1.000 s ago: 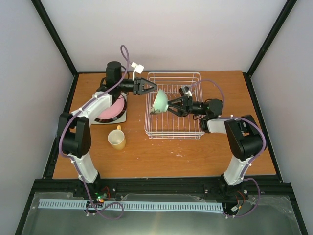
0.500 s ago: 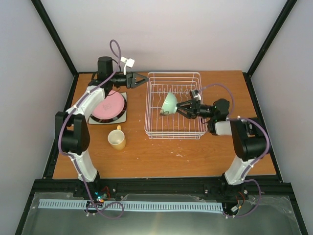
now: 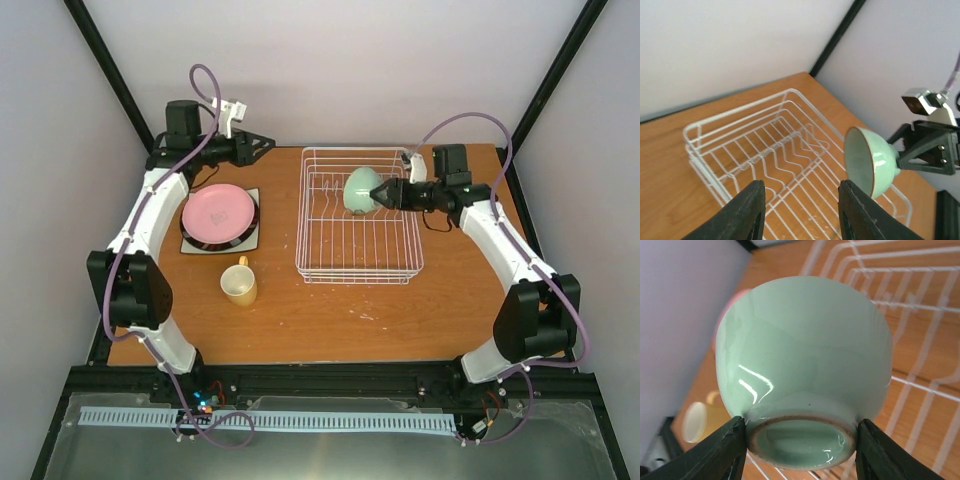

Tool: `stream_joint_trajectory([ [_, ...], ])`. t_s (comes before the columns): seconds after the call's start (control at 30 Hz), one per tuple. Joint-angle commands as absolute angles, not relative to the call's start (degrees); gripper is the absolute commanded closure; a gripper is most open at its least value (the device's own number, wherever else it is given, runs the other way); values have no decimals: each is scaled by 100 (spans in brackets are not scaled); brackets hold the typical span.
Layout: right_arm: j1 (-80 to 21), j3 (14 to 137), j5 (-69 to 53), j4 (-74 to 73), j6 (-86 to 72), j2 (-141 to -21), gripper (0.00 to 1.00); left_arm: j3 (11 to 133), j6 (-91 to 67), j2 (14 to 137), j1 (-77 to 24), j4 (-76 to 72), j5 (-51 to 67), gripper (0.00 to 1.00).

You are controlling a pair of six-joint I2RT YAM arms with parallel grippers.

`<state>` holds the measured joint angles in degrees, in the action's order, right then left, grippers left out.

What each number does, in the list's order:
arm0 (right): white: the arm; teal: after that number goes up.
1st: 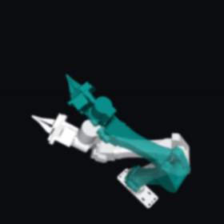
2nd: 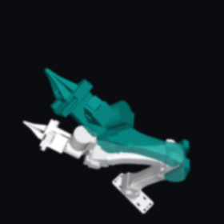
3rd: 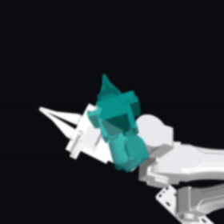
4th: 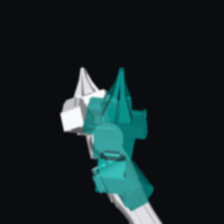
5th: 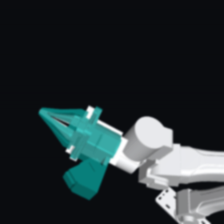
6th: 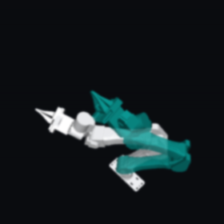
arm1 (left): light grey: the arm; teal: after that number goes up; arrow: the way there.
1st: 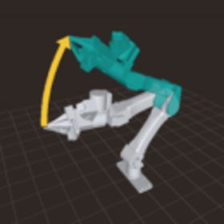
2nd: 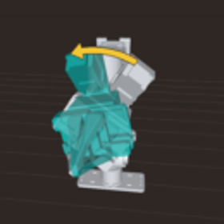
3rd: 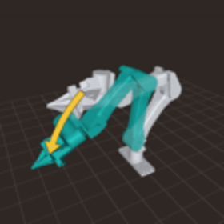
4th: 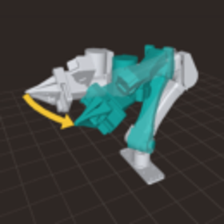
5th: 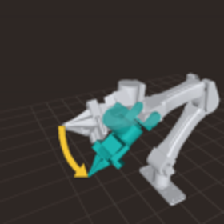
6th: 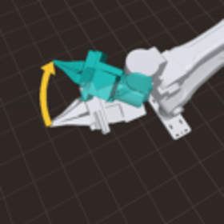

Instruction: Load the mixed dishes into the dish rack

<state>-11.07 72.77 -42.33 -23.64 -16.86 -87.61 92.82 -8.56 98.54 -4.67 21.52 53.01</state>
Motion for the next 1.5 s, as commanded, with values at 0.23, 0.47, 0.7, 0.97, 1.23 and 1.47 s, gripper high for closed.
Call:
stream_joint_trajectory([
  [0.23,-2204,8043,-1185,-5183,-790,-9141,97,9768,233,9319,-431,3997,3027,60],
  [0.47,-2565,8410,-233,-5794,-932,-9733,97,9242,280,8816,-431,4083,2374,60],
  [0.7,-2574,8540,490,-6031,-999,-10028,97,8915,359,8608,-431,4158,2279,60],
  [0.97,-2575,8452,385,-5973,-937,-10537,97,8314,659,8351,-431,4421,1728,61],
  [1.23,-2575,8541,378,-5925,-879,-10832,77,7876,1195,7734,-431,4519,1775,59],
  [1.47,-2575,8524,499,-5800,-936,-10525,32,7486,1491,7241,-564,4715,1983,52],
])
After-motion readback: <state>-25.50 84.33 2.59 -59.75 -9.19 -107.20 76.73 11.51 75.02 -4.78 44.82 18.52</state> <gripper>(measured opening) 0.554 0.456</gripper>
